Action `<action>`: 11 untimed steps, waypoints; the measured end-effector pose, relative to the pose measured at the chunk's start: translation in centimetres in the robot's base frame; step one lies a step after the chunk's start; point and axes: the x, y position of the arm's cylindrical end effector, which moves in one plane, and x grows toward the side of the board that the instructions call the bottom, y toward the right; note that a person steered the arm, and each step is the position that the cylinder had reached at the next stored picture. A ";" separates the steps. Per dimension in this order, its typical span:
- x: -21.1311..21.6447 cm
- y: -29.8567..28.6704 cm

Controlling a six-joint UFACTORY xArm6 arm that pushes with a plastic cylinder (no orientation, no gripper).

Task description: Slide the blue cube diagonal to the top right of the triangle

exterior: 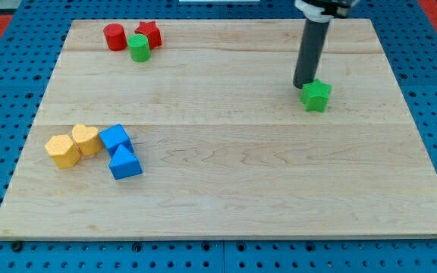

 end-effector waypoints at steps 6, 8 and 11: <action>13.0 -42.0; 11.7 -28.9; 9.4 -27.2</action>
